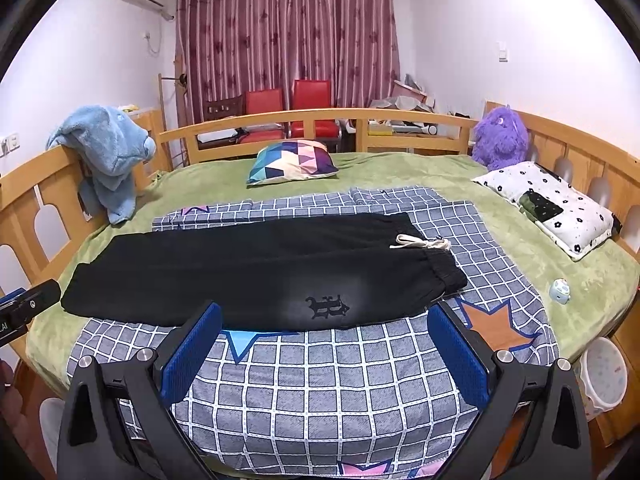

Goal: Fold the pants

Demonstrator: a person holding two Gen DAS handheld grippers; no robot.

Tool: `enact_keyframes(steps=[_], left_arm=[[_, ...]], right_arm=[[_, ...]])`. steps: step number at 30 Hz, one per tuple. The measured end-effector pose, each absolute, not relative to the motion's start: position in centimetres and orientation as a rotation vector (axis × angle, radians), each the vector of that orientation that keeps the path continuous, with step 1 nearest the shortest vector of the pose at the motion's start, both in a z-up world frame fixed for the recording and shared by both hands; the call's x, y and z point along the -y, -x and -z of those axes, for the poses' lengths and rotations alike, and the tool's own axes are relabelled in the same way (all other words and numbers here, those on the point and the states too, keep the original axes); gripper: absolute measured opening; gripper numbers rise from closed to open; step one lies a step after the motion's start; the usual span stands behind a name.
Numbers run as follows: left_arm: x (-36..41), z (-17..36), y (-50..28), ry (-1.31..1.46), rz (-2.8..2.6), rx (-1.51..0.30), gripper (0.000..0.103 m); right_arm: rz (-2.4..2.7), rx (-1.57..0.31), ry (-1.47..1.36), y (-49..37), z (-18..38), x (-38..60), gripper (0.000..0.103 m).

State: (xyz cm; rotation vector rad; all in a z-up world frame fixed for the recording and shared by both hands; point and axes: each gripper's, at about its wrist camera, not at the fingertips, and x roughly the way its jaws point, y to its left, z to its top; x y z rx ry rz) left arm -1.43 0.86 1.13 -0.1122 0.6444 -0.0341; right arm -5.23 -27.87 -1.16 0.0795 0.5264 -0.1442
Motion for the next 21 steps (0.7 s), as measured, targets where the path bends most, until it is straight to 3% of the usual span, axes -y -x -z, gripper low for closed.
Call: enact_keyframes(steps=[21], left_arm=[[-0.27, -1.03, 1.66, 0.133, 0.062, -0.614, 0.102]], right_arm=[[0.146, -0.520, -0.065, 5.14, 1.11, 27.40, 0.101]])
